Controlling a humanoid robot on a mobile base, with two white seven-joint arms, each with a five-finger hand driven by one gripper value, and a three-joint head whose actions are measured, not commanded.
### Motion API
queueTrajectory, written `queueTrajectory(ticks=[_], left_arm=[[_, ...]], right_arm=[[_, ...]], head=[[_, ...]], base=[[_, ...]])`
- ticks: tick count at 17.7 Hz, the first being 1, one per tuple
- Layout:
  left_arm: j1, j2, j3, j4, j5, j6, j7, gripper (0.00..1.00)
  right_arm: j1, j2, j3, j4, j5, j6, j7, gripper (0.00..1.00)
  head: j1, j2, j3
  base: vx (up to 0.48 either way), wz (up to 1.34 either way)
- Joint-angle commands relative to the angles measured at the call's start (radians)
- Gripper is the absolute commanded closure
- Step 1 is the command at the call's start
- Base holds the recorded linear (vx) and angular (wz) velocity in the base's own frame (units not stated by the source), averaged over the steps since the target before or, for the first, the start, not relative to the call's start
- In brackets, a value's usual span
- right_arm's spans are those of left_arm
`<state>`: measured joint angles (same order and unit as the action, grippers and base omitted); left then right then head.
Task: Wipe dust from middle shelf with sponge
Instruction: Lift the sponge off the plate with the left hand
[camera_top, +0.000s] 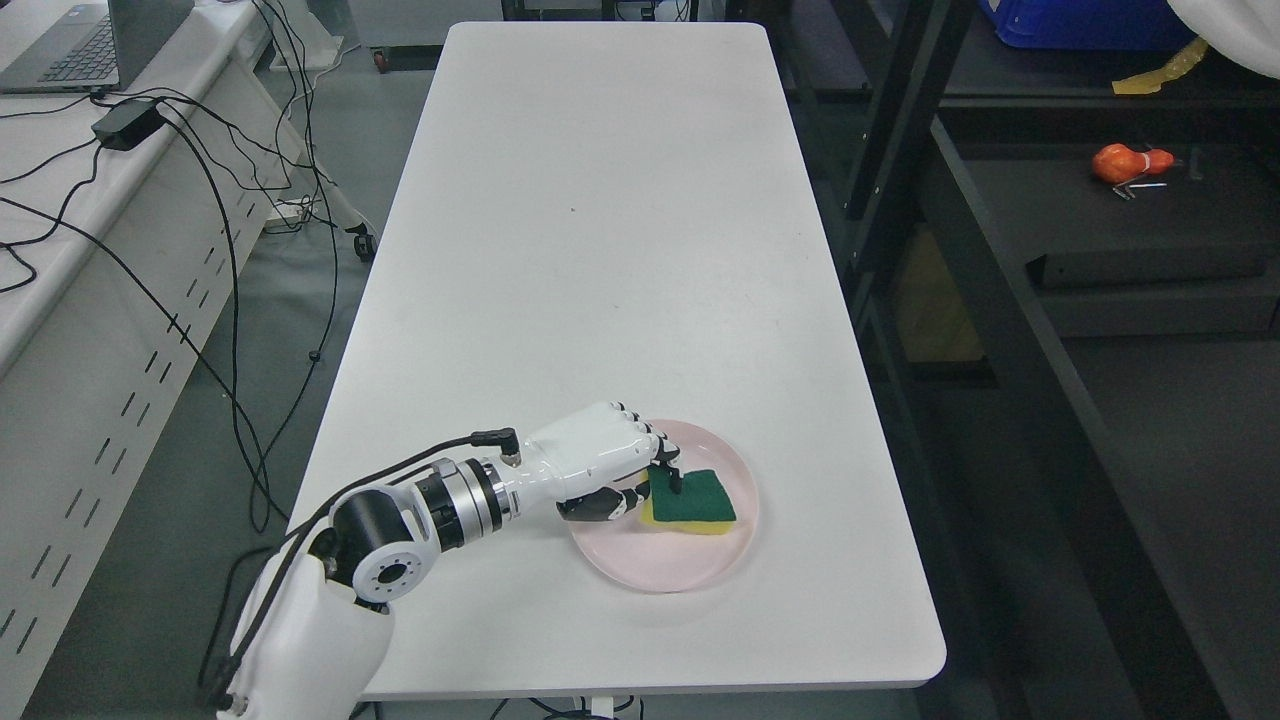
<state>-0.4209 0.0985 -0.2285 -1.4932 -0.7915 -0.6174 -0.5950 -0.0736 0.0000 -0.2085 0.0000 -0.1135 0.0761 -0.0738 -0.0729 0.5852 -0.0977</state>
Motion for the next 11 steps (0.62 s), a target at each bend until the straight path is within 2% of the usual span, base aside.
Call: queueTrajectory(ticks=[1, 3, 6, 11], left_arm=[[0.016, -0.081, 0.181, -0.027, 0.201, -0.007, 0.004, 1.0], [-0.008, -0.081, 0.234, -0.056, 0.298, -0.007, 0.007, 1.0], [-0.009, -0.081, 0.222, -0.061, 0.61, -0.002, 0.067, 1.0], [0.056, -0.081, 0.221, -0.061, 0.787, -0.002, 0.315, 1.0]], right_arm=[[0.0, -0.017, 0.0, -0.017, 0.0, 0.001, 0.0, 0.0], [0.0, -0.017, 0.0, -0.017, 0.0, 0.001, 0.0, 0.0], [0.0, -0.017, 0.001, -0.017, 0.0, 0.001, 0.0, 0.0], [0.0, -0.017, 0.001, -0.017, 0.0, 0.001, 0.0, 0.0]], head=[[0.0, 0.0, 0.0], [0.0, 0.0, 0.0], [0.0, 0.0, 0.0], [0.0, 0.0, 0.0]], base=[[0.0, 0.0], [0.0, 0.0], [0.0, 0.0], [0.0, 0.0]])
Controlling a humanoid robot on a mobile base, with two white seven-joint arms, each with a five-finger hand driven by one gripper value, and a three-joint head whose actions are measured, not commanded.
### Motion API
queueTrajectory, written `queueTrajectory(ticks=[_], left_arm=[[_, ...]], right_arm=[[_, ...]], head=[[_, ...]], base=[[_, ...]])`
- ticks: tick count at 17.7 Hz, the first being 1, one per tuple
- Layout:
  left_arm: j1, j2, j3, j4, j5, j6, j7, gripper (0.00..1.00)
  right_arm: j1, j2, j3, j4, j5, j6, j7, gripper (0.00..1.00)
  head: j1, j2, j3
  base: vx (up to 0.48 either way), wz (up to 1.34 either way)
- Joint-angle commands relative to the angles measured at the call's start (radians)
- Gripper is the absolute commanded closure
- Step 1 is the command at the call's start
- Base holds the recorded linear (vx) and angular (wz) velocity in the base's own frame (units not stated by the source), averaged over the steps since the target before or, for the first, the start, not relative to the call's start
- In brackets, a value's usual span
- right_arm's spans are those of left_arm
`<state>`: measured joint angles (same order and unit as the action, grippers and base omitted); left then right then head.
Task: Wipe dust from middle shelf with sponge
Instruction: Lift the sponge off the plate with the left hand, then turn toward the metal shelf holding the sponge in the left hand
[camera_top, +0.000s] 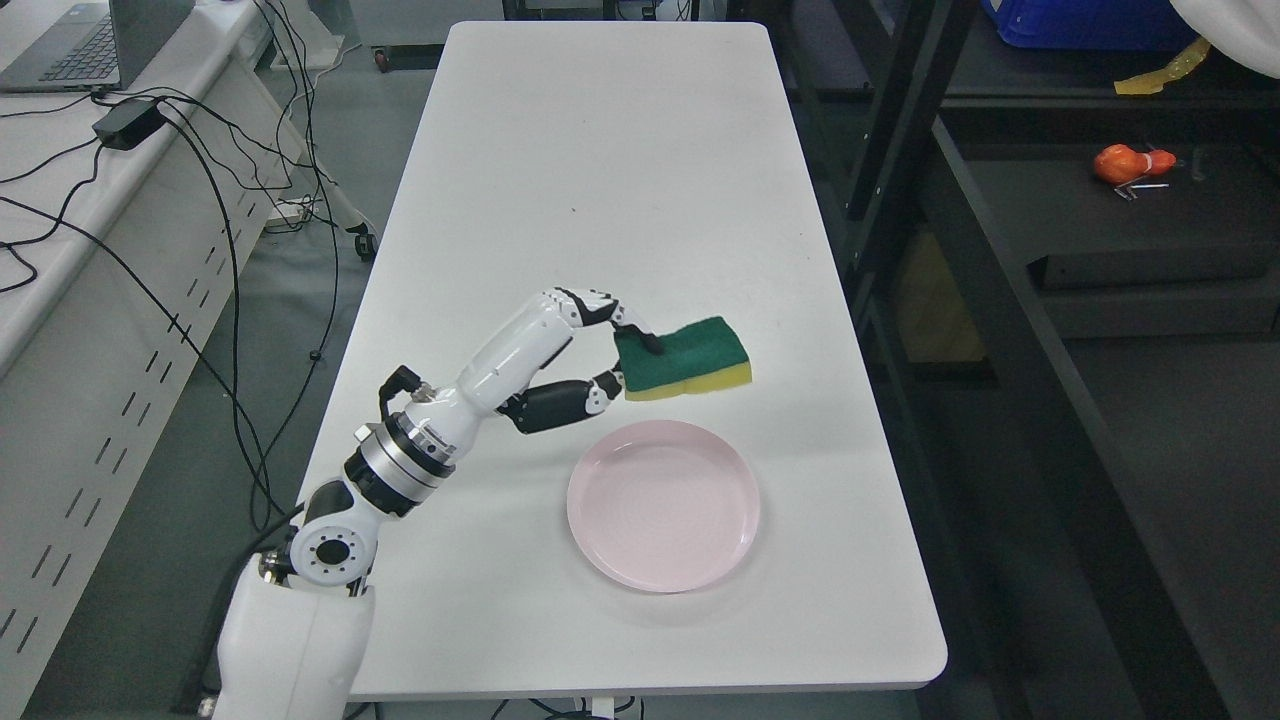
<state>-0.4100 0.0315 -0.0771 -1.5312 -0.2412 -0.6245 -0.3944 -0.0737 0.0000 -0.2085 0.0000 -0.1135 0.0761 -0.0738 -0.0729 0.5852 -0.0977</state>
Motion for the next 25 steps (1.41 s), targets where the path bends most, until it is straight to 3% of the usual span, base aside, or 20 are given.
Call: queueTrajectory(ticks=[1, 8, 14, 25], left_arm=[[0.065, -0.014, 0.063, -0.024, 0.268, 0.005, 0.15, 1.0], [0.161, -0.014, 0.007, -0.066, 0.43, 0.0, 0.273, 1.0], [0.22, -0.014, -0.081, -0.089, 0.431, -0.064, 0.272, 1.0], [0.243, -0.014, -0.167, -0.089, 0.431, -0.064, 0.27, 1.0]], right_arm=[[0.0, -0.017, 0.0, -0.017, 0.0, 0.001, 0.0, 0.0], [0.0, -0.017, 0.0, -0.017, 0.0, 0.001, 0.0, 0.0], [0.0, -0.017, 0.0, -0.017, 0.0, 0.001, 0.0, 0.0], [0.0, -0.017, 0.0, -0.017, 0.0, 0.001, 0.0, 0.0]], head=[[0.0, 0.0, 0.0], [0.0, 0.0, 0.0], [0.0, 0.0, 0.0], [0.0, 0.0, 0.0]], base=[[0.0, 0.0], [-0.02, -0.02], [-0.107, -0.08], [-0.152, -0.43]])
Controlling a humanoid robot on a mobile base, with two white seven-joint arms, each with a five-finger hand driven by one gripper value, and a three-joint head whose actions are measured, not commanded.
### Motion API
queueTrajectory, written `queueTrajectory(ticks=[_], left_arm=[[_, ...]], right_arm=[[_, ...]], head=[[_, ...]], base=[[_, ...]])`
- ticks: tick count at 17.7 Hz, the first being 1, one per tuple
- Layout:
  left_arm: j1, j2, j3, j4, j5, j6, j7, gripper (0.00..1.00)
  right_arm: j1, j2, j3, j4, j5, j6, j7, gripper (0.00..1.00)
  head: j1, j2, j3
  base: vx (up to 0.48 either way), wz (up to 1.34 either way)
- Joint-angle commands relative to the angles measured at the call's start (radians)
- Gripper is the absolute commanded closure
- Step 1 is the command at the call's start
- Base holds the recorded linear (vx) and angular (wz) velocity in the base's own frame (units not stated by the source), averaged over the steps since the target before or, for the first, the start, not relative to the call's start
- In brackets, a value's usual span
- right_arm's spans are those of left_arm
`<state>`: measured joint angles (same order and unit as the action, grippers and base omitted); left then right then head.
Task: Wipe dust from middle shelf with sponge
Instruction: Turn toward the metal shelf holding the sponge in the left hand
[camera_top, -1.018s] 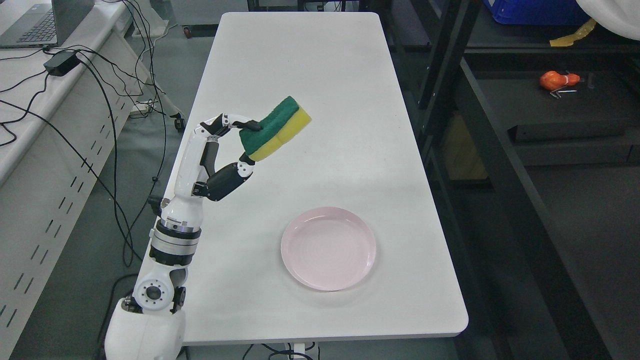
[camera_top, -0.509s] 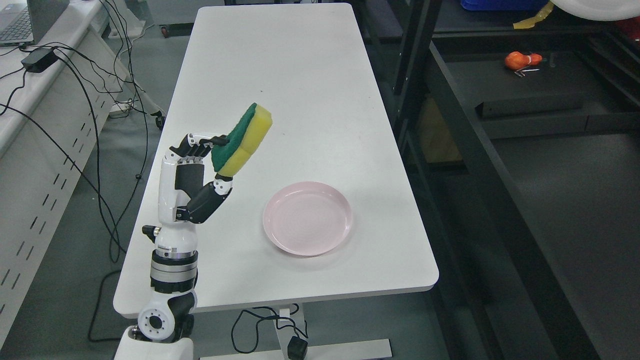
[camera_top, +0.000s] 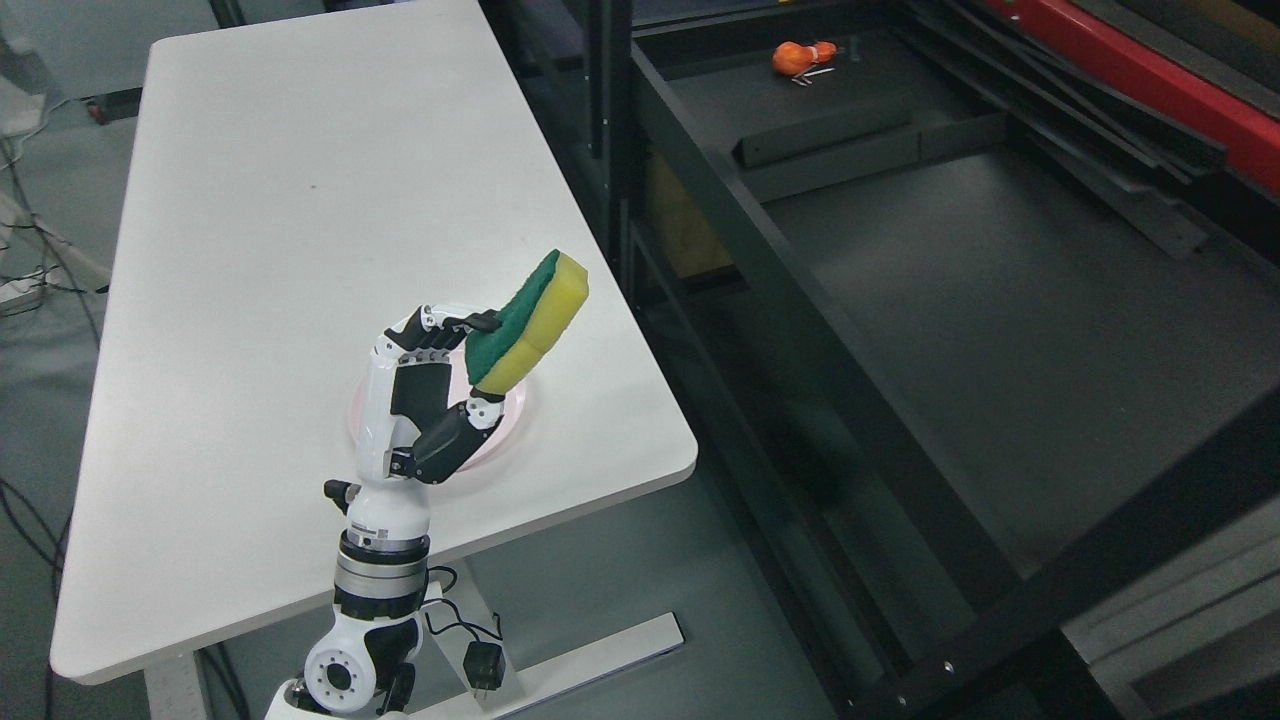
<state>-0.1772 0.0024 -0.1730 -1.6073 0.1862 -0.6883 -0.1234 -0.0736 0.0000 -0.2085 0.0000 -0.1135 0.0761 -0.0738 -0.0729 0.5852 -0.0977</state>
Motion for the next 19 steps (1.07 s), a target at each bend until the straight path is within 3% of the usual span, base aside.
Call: queueTrajectory(ticks=[1, 8, 19], left_arm=[[0.01, 0.015, -0.072, -0.013, 0.004, 0.0, -0.002, 1.0], [0.018, 0.015, -0.091, -0.013, 0.004, 0.0, -0.004, 1.0], [0.047, 0.015, -0.235, -0.016, 0.002, -0.005, -0.007, 1.0]], right_arm=[[0.0, -0.017, 0.0, -0.017, 0.0, 0.001, 0.0, 0.0], [0.0, -0.017, 0.0, -0.017, 0.0, 0.001, 0.0, 0.0], [0.0, -0.017, 0.0, -0.017, 0.0, 0.001, 0.0, 0.0]], head=[[0.0, 0.0, 0.0], [0.0, 0.0, 0.0], [0.0, 0.0, 0.0]], base=[[-0.16, -0.71], [-0.191, -0.68], [-0.169, -0.57]])
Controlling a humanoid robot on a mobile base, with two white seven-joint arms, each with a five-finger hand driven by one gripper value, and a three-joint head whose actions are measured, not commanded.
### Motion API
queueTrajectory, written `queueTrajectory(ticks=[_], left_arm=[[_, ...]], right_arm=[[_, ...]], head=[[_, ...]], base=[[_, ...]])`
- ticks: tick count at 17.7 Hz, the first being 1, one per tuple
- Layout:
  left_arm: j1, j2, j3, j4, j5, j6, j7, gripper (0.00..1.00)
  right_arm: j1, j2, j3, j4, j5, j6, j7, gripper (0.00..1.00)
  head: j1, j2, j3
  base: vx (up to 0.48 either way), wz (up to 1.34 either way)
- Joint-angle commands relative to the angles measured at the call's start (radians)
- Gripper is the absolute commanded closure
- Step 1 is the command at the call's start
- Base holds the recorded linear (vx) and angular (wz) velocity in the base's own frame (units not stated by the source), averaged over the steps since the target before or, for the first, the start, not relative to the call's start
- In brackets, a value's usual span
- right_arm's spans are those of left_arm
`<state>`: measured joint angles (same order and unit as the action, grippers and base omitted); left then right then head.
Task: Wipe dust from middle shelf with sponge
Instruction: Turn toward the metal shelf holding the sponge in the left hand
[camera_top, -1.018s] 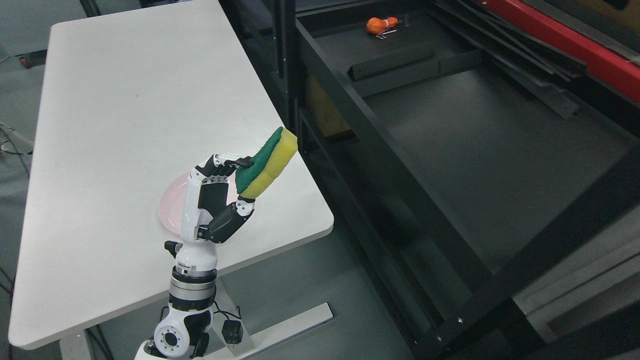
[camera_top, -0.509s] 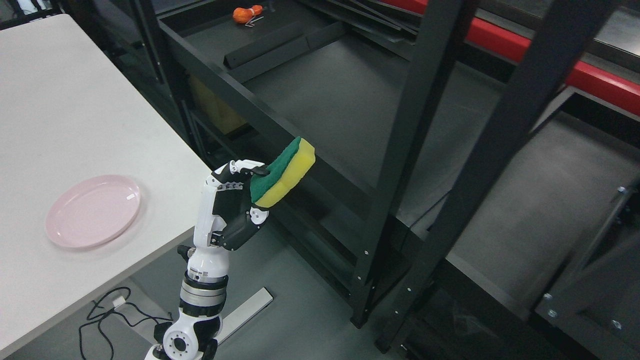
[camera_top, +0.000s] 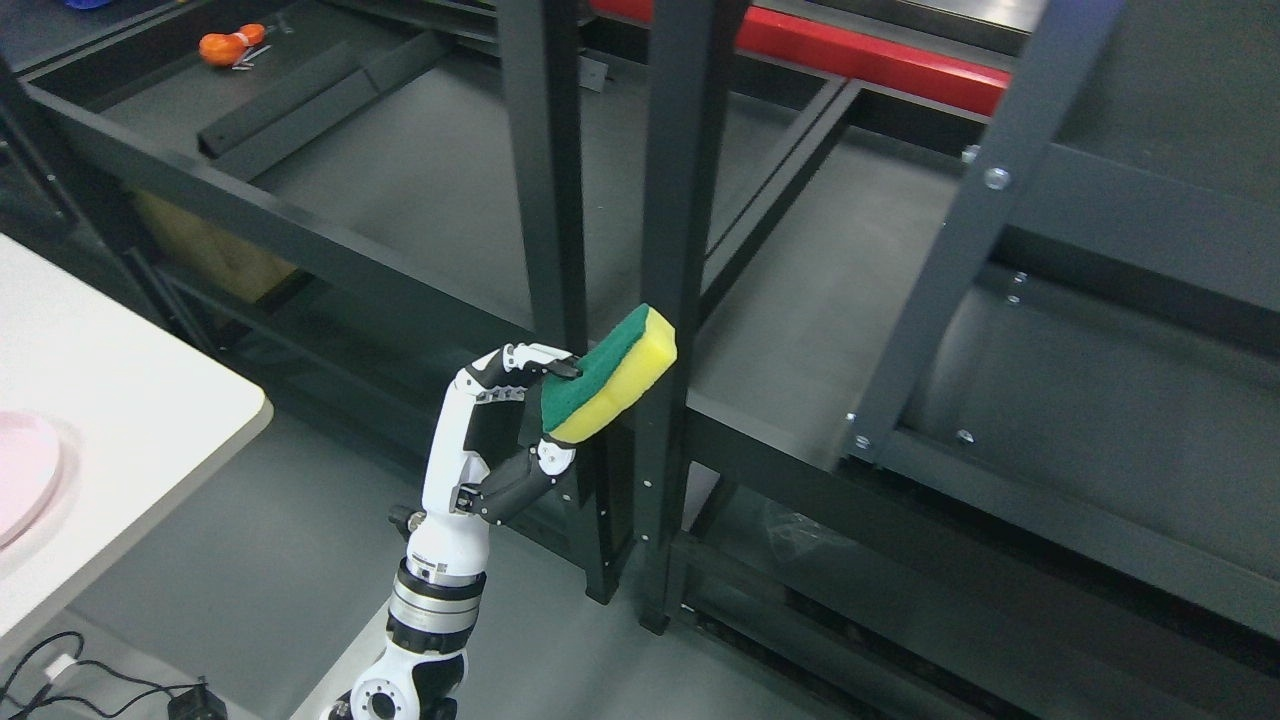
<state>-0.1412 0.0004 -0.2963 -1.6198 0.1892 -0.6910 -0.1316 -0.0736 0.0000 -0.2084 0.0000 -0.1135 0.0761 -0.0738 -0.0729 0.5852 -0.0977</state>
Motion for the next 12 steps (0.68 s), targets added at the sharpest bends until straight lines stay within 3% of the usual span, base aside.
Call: queueTrajectory(ticks=[1, 12], left_arm=[[0.011, 0.017, -0.128, -0.003, -0.001, -0.002, 0.001, 1.0], [-0.058, 0.017, -0.315, -0.003, -0.007, 0.005, -0.016, 1.0]], right_arm=[[0.0, -0.017, 0.001, -0.017, 0.0, 0.001, 0.0, 0.0], [0.0, -0.017, 0.0, -0.017, 0.0, 0.001, 0.0, 0.0]], head=[[0.0, 0.0, 0.0], [0.0, 0.0, 0.0]], base=[[-0.155, -0.57], [-0.14, -0.65]])
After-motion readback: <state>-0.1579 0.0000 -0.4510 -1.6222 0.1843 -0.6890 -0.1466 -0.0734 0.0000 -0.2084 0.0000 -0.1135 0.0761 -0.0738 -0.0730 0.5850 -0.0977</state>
